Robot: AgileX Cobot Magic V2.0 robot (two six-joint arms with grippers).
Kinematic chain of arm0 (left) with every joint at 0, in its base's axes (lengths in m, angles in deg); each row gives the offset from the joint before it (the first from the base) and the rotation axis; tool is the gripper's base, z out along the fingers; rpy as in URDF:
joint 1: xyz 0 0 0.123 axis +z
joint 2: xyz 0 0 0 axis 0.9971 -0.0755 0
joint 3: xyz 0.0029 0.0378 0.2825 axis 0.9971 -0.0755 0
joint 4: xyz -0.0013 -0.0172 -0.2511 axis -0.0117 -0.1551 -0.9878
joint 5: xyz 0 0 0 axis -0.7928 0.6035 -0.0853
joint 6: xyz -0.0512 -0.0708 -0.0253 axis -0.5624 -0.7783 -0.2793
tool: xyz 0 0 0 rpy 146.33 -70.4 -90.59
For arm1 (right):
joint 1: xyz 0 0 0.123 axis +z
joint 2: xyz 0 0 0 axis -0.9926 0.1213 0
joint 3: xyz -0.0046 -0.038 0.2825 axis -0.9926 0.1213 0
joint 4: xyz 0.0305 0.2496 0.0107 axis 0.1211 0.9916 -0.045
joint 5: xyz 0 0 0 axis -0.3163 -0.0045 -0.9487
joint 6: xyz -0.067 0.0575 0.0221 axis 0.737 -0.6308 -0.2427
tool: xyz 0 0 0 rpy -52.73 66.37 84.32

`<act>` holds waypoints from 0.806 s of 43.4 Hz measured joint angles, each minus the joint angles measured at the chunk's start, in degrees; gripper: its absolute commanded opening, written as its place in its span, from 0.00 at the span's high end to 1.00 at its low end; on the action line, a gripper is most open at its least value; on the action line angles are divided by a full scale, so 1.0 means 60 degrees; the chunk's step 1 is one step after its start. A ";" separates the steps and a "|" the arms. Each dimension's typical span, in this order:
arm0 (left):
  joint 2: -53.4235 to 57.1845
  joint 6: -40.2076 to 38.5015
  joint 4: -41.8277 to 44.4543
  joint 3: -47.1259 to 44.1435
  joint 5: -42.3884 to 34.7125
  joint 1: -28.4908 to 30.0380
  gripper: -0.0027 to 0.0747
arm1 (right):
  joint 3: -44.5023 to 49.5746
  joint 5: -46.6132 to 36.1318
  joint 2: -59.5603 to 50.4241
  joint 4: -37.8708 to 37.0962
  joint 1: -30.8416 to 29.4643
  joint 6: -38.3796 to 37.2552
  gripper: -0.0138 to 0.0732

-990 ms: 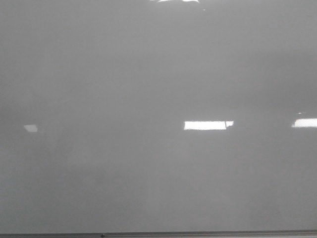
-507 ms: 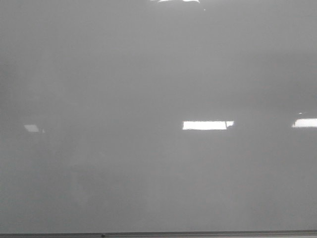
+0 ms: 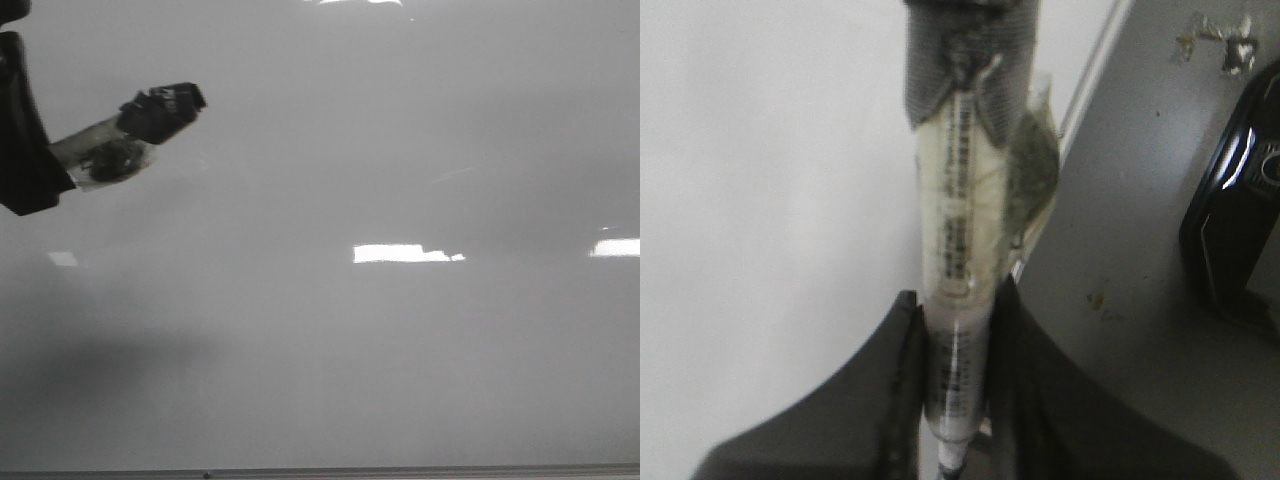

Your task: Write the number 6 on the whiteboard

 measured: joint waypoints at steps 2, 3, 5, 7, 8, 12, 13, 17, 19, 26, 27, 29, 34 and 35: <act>0.0000 0.0115 0.0327 0.0036 0.0107 -0.0617 0.98 | -0.0281 0.0266 0.0432 0.0223 0.0534 0.0456 0.24; 0.0000 0.0136 0.0457 0.0042 0.0130 -0.0865 0.98 | -0.0404 0.0441 0.0618 0.0378 0.0777 0.0764 0.24; 0.0000 0.0179 0.0766 0.0059 0.0197 -0.1416 0.98 | -0.0700 0.0714 0.1051 0.0666 0.1429 0.1304 0.23; 0.0000 0.0201 0.0982 0.0078 0.0197 -0.1841 0.98 | -0.0980 0.0915 0.1486 0.0954 0.1918 0.1771 0.23; 0.0000 0.0201 0.1095 0.0078 0.0197 -0.2101 0.98 | -0.1098 0.0976 0.1668 0.1049 0.2240 0.1937 0.23; 0.0000 0.0242 0.1240 0.0078 0.0024 -0.2776 0.98 | -0.1599 0.1067 0.2481 0.1347 0.3230 0.2484 0.23; 0.0000 0.0242 0.1259 0.0078 -0.0060 -0.2937 0.98 | -0.1697 0.1067 0.2711 0.1389 0.3507 0.2558 0.23; 0.0000 0.0242 0.1282 0.0078 -0.0355 -0.3311 0.98 | -0.2062 0.0828 0.3378 0.1413 0.4280 0.2704 0.23; 0.0000 0.0242 0.1282 0.0078 -0.0495 -0.3411 0.98 | -0.2186 0.0650 0.3671 0.1429 0.4623 0.2721 0.23; 0.0000 0.0242 0.1282 0.0078 -0.0866 -0.3509 0.98 | -0.2597 0.0143 0.4397 0.1450 0.5371 0.2743 0.23; 0.0000 0.0242 0.1282 0.0078 -0.0914 -0.3509 0.98 | -0.2666 0.0094 0.4510 0.1450 0.5429 0.2762 0.23; 0.0000 0.0242 0.1219 0.0078 -0.0974 -0.3509 0.98 | -0.2731 -0.0001 0.4674 0.1467 0.5505 0.2762 0.23; 0.0000 0.0242 0.1059 0.0078 -0.1171 -0.3509 0.98 | -0.2853 -0.0151 0.5079 0.1467 0.5549 0.2762 0.23; 0.0000 0.0242 0.1040 0.0078 -0.1186 -0.3509 0.98 | -0.2859 -0.0189 0.5136 0.1467 0.5549 0.2762 0.24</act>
